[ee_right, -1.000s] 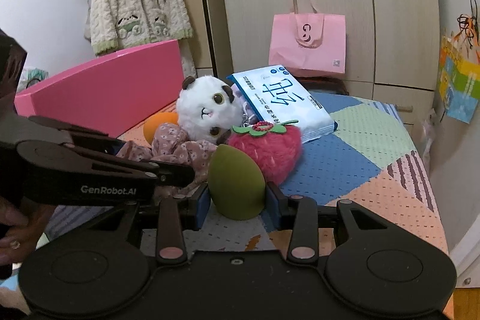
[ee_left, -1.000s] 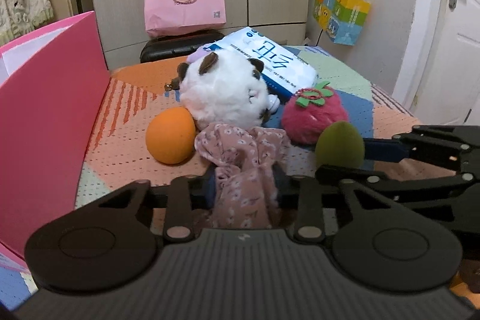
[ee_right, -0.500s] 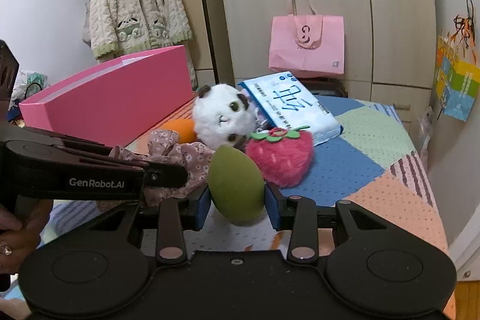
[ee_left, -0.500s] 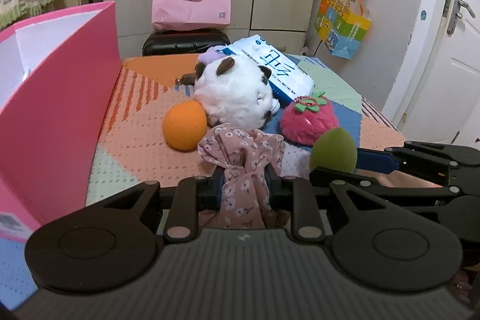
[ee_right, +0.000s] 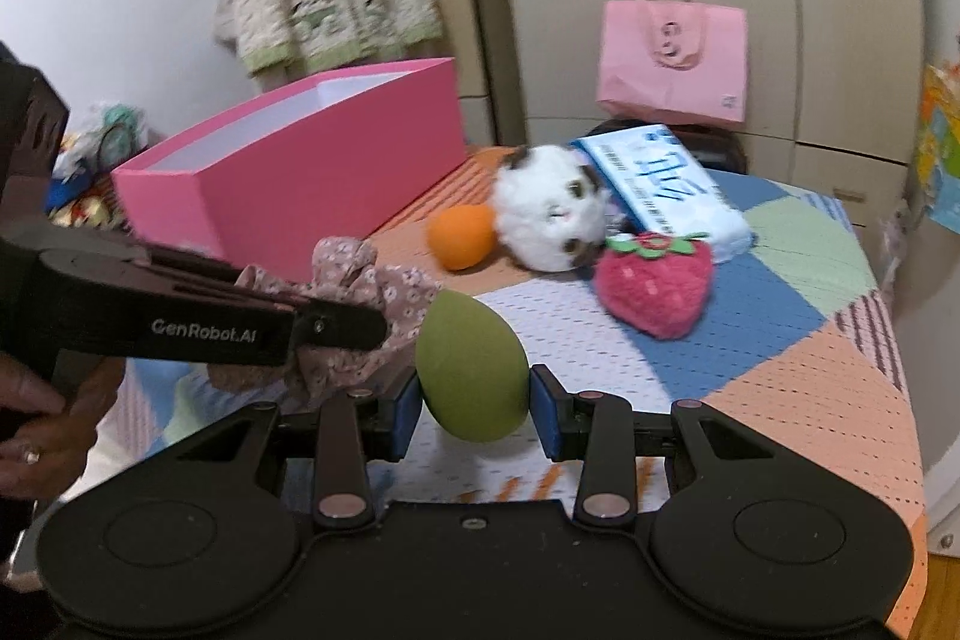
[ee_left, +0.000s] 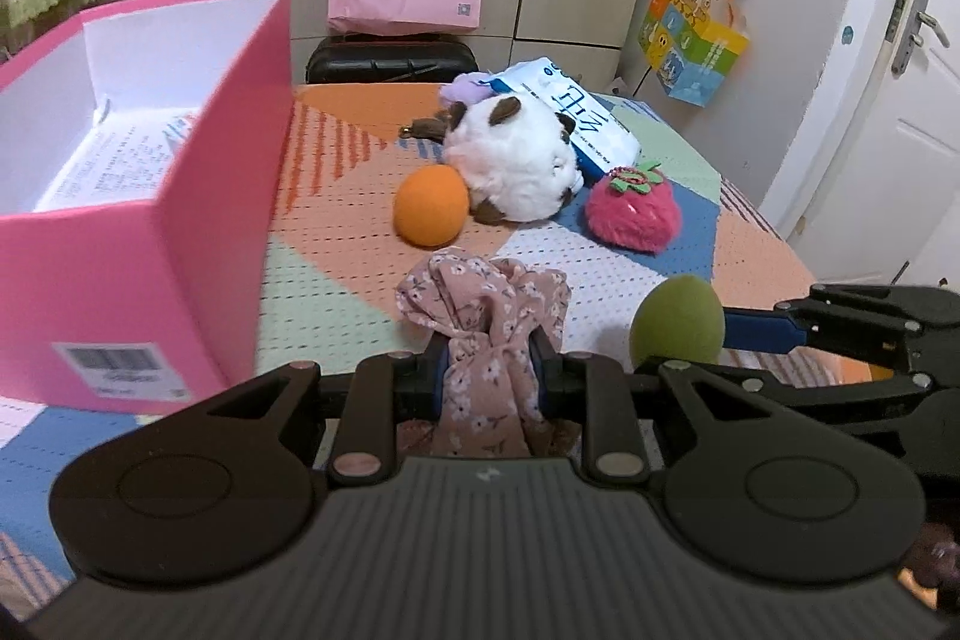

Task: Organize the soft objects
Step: 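Grasp the pink floral scrunchie with the left tool while the right tool grasps the green sponge, then carry the scrunchie and green sponge over the pink box with both tools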

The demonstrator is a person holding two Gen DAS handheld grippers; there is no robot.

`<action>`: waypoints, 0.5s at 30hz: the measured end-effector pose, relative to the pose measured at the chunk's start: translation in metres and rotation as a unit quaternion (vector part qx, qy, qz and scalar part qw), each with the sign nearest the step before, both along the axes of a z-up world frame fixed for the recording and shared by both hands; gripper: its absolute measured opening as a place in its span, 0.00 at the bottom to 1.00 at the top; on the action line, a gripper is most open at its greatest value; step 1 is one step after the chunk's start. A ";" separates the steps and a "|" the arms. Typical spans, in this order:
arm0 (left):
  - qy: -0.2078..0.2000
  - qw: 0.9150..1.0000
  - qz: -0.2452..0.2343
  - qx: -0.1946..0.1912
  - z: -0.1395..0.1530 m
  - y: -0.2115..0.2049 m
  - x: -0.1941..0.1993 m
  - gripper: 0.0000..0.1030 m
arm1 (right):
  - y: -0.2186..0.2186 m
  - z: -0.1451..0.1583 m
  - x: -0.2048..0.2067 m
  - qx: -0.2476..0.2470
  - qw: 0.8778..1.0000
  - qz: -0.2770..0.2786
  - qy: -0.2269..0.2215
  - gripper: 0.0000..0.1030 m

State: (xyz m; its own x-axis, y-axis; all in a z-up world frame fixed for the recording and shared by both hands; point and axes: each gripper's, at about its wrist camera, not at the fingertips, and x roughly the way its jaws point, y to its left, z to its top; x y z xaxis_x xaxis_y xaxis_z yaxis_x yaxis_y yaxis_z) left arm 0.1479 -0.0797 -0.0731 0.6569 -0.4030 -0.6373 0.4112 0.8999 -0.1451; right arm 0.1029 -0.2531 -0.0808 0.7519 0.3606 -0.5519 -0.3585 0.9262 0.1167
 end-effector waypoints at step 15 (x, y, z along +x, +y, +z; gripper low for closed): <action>0.044 0.999 0.007 -0.021 0.030 0.077 -0.034 0.23 | 0.054 0.046 -0.014 0.012 0.988 0.136 0.077 0.43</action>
